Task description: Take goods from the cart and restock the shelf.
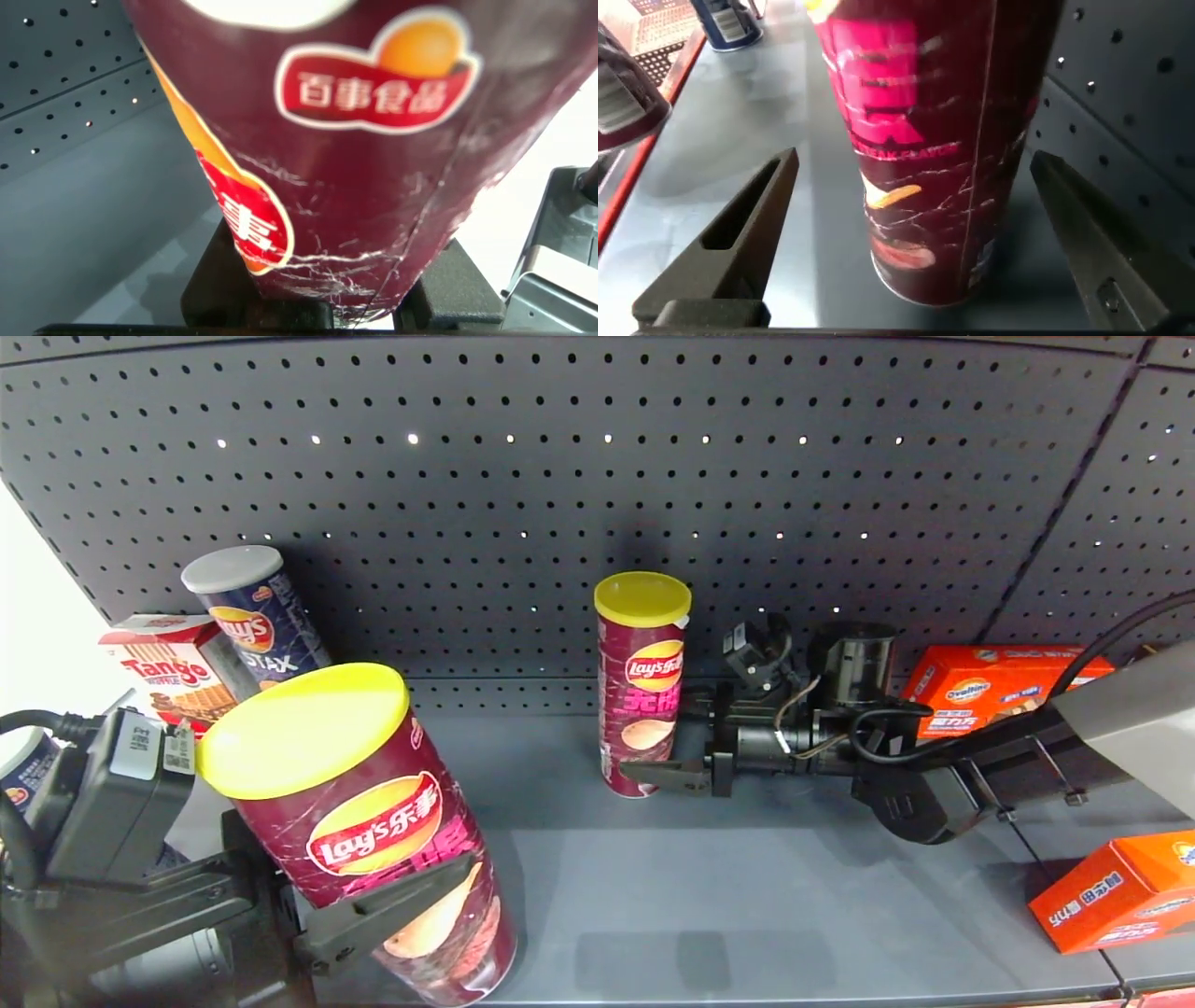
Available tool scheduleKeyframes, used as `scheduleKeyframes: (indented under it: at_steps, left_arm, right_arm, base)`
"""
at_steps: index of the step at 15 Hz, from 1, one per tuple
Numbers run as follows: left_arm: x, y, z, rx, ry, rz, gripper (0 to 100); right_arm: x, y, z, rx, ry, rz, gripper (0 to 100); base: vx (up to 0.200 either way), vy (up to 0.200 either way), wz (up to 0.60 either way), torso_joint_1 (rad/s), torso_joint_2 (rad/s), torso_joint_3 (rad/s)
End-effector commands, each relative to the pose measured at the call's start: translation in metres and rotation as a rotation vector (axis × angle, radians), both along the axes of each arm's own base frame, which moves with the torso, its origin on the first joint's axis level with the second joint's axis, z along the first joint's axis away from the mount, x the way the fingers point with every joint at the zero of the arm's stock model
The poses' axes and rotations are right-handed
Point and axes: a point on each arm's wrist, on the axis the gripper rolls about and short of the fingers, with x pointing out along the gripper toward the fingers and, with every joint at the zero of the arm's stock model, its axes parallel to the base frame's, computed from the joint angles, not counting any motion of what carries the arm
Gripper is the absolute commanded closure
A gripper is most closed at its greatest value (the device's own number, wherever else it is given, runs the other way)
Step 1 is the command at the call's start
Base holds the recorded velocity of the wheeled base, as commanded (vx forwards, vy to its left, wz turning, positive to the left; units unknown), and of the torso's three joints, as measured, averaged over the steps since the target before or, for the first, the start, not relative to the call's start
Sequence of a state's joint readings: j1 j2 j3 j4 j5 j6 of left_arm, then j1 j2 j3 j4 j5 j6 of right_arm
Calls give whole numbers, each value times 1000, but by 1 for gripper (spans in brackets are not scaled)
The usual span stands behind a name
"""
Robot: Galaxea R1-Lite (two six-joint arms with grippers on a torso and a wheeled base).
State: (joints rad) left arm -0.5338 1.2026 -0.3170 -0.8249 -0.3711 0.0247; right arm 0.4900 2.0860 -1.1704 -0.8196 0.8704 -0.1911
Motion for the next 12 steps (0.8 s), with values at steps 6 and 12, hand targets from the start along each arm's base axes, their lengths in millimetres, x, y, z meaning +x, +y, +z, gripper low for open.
scheduleKeyframes:
  at_steps: [6,12]
  left_arm:
    - [0,0,0,1,2,-2,100]
    - [-1,0,0,-1,0,-6,100]
  right_arm:
    - [-4,3,-5,-5,4,-9,100]
    - [-73,-13,32,4,-20,-89,100]
  base:
    - [0,0,0,0,0,0]
    - [0,0,0,0,0,0]
